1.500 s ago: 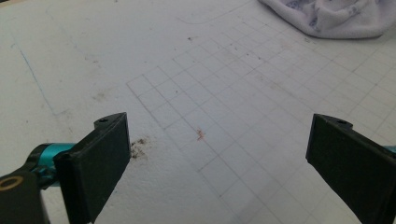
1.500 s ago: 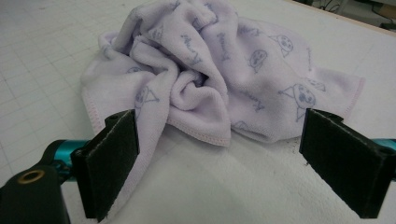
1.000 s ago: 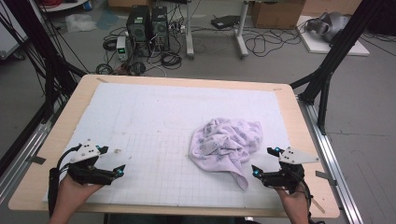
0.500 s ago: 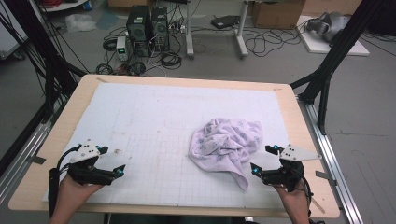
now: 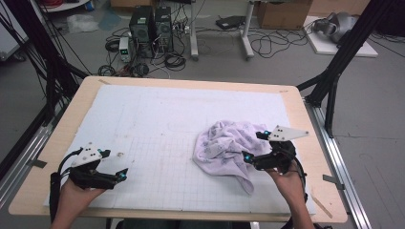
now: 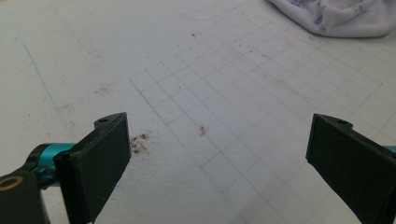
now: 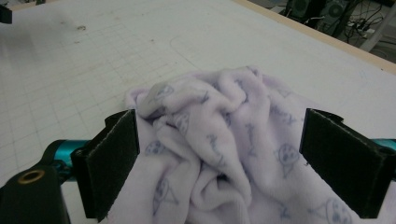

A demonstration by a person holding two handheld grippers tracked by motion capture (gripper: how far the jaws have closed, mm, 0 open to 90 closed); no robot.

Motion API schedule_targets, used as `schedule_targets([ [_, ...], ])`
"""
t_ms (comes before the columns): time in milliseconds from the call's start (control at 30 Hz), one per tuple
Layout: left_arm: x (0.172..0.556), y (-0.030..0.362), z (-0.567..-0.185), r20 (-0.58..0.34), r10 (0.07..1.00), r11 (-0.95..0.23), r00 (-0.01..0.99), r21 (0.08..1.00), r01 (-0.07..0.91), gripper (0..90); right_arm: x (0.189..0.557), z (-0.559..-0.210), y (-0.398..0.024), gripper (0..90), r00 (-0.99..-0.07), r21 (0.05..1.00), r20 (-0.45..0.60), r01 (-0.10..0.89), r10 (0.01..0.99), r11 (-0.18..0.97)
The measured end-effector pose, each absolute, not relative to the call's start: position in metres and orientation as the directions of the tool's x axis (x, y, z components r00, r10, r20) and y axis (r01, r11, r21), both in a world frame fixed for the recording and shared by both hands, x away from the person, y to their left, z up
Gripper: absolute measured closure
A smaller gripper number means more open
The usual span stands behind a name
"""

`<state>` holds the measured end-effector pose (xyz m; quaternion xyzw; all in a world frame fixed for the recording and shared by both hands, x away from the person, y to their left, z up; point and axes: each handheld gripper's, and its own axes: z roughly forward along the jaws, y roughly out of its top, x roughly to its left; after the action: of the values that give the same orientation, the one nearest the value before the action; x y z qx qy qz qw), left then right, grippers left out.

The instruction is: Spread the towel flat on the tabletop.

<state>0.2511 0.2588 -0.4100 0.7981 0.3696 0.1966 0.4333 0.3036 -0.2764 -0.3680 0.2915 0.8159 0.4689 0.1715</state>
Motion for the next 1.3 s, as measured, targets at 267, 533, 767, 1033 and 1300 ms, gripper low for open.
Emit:
schedule_targets([
  [267, 0.252, 0.258, -0.411, -0.007, 0.761, -0.352, 0.648, 0.835, 0.423, 7.0, 0.335, -0.384, -0.242, 11.2, -0.803, 0.815, 0.019, 0.358, 0.596, 0.456],
  [533, 0.252, 0.259, -0.413, -0.01, 0.765, -0.351, 0.644, 0.832, 0.43, 7.0, 0.35, -0.417, -0.217, 19.4, -0.818, 0.741, 0.017, 0.396, 0.575, 0.542],
  [767, 0.254, 0.257, -0.414, -0.014, 0.765, -0.351, 0.644, 0.829, 0.435, 7.2, 0.349, -0.428, -0.216, 54.7, -0.807, 0.729, 0.011, 0.41, 0.59, 0.548],
  [1033, 0.255, 0.256, -0.413, -0.017, 0.765, -0.345, 0.644, 0.834, 0.432, 7.4, 0.337, -0.394, -0.206, 68.3, -0.843, 0.762, 0.042, 0.374, 0.537, 0.529],
  [1300, 0.256, 0.252, -0.412, -0.016, 0.758, -0.348, 0.652, 0.836, 0.425, 7.4, 0.308, -0.35, -0.16, 68.6, -0.917, 0.857, 0.06, 0.25, 0.394, 0.45],
])
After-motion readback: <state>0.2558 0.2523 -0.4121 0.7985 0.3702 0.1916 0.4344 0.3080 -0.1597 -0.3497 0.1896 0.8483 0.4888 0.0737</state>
